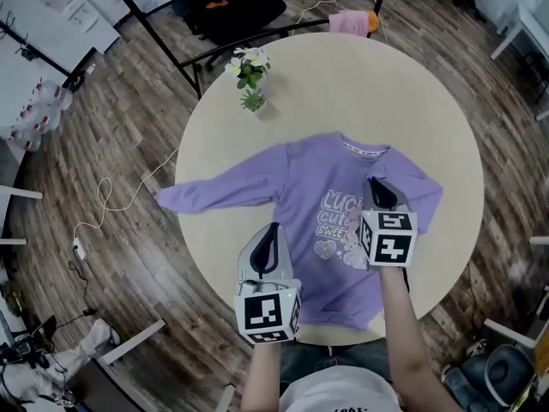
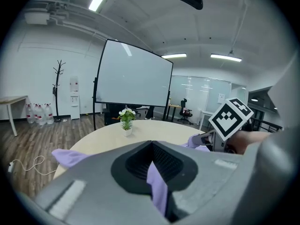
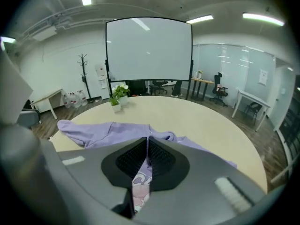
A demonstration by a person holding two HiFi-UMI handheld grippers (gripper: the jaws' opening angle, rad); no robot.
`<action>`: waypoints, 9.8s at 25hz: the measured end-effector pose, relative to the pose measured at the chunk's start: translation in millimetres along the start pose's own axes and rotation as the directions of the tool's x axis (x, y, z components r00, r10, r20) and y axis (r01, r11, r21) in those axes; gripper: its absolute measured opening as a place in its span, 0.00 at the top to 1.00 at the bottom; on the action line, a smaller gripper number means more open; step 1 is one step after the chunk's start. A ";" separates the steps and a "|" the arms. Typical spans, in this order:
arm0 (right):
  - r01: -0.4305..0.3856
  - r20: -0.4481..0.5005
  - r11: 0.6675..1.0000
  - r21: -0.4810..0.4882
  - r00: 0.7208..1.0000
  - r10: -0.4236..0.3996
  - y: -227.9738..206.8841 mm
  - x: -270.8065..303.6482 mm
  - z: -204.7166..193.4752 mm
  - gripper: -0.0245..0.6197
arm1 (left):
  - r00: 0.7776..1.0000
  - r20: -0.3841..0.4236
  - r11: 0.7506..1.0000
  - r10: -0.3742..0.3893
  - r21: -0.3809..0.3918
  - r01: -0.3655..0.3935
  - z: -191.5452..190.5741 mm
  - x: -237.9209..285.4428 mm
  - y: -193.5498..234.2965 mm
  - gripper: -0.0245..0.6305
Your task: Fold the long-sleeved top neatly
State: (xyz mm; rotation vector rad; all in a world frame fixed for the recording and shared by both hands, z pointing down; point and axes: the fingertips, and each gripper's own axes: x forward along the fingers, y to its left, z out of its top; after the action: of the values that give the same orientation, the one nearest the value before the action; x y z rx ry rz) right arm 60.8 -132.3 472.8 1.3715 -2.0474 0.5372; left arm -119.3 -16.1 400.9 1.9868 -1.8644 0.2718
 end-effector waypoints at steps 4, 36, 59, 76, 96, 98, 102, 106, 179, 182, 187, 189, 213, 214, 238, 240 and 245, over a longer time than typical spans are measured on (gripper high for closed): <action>-0.049 -0.082 0.993 -0.106 0.996 0.040 31.0 18.5 2.0 0.90 | 0.999 -0.004 0.999 0.033 -0.026 -0.033 -2.9 -10.8 22.2 0.96; -0.309 -0.141 0.897 -0.315 0.950 0.278 188.6 73.0 22.2 0.72 | 0.985 -0.011 0.980 0.171 -0.105 -0.171 -21.2 -38.4 114.0 0.96; -0.466 -0.250 0.826 -0.319 0.881 0.401 340.3 123.3 -14.3 0.66 | 0.956 -0.053 0.943 0.289 -0.155 -0.293 -47.2 -82.2 175.7 0.96; -0.401 -0.243 0.848 -0.347 0.911 0.332 336.3 138.1 -26.8 0.89 | 0.955 -0.078 0.943 0.285 -0.156 -0.294 -58.7 -78.9 182.6 0.96; -0.259 0.013 0.955 -0.146 0.965 0.264 201.1 74.5 56.5 0.89 | 0.994 -0.012 0.991 0.104 -0.084 -0.105 -17.5 -29.0 121.8 0.96; -0.235 0.021 0.965 -0.120 0.971 0.239 179.7 69.0 55.1 0.89 | 0.998 -0.008 0.995 0.065 -0.073 -0.066 -13.7 -21.0 108.4 0.96; -0.187 0.019 0.980 -0.071 0.982 0.189 140.1 59.6 45.6 0.89 | 1.000 -0.010 0.999 -0.001 -0.044 0.000 -9.0 -7.7 82.7 0.96; -0.142 -0.013 0.989 -0.045 0.990 0.142 109.9 59.2 24.7 0.89 | 0.999 -0.020 0.998 -0.050 -0.030 0.050 -8.9 3.1 61.4 0.96; -0.224 0.102 0.950 -0.219 0.963 0.251 121.4 46.7 76.2 0.87 | 0.999 -0.019 1.000 0.029 0.001 -0.029 9.0 6.3 54.4 0.96; -0.196 0.178 0.971 -0.138 0.959 0.219 79.9 18.5 77.5 0.87 | 1.000 -0.011 1.000 -0.014 0.027 0.014 11.3 8.5 30.6 0.96; -0.119 0.210 0.993 -0.004 0.971 0.117 12.2 -12.5 51.3 0.87 | 0.996 -0.016 0.994 -0.088 0.063 0.088 12.2 12.2 -8.1 0.96; -0.092 0.206 0.995 0.042 0.975 0.081 -11.9 -20.7 38.3 0.87 | 0.994 -0.013 0.990 -0.112 0.084 0.113 14.3 16.1 -23.1 0.96; -0.122 -0.026 0.989 0.081 0.992 0.125 -99.3 -19.0 -96.5 0.62 | 0.975 -0.083 0.966 -0.206 0.144 0.217 -14.2 17.7 -113.1 0.96; -0.148 -0.043 0.987 0.056 0.988 0.151 -98.2 -11.4 -94.7 0.59 | 0.976 -0.083 0.966 -0.202 0.145 0.213 -14.5 16.9 -113.3 0.96; -0.376 0.080 0.924 -0.063 0.921 0.381 -99.2 -13.2 -39.2 0.87 | 0.990 -0.089 0.986 -0.113 0.116 0.123 -19.4 19.4 -104.9 0.96; -0.400 0.166 0.910 -0.110 0.895 0.413 -99.5 -35.5 -21.4 0.87 | 0.989 -0.086 0.985 -0.117 0.119 0.127 -18.4 19.5 -109.2 0.96; -0.422 0.072 0.888 -0.180 0.895 0.440 -102.8 -50.9 -70.5 0.87 | 0.987 -0.095 0.983 -0.130 0.118 0.140 -22.2 19.0 -118.0 0.96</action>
State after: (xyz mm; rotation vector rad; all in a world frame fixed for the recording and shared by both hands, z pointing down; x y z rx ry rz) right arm 188.4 -92.6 489.5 0.8644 -2.4464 0.4736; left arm 1.8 -20.7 410.3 2.1369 -1.6875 0.4367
